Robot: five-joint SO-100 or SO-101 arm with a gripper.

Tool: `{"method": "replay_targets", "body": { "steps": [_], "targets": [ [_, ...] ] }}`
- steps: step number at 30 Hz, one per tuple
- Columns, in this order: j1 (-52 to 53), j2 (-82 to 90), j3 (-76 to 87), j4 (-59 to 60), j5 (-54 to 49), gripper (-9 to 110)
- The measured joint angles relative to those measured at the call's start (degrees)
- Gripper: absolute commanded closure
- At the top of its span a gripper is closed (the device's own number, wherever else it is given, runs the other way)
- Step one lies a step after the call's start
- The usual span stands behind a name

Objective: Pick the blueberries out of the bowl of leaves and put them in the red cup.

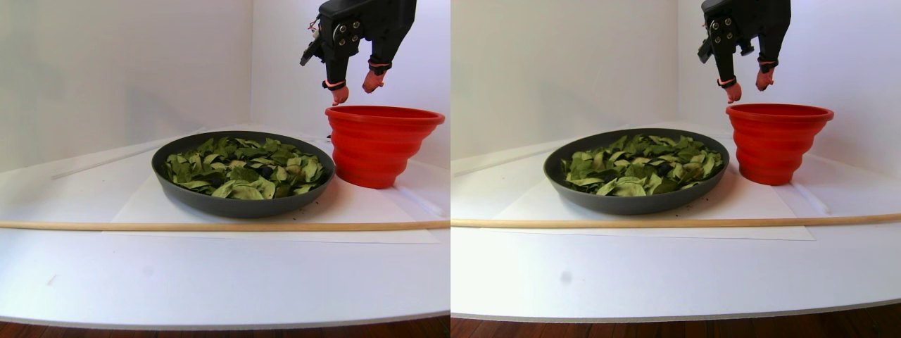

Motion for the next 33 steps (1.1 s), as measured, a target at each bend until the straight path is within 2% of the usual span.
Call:
{"method": "replay_targets", "body": {
  "steps": [14,33],
  "targets": [
    [-3.4,1.2,0.0,3.3,1.8,85],
    [-9.1,5.5,3.5,5.4,10.8,86]
  ]
}}
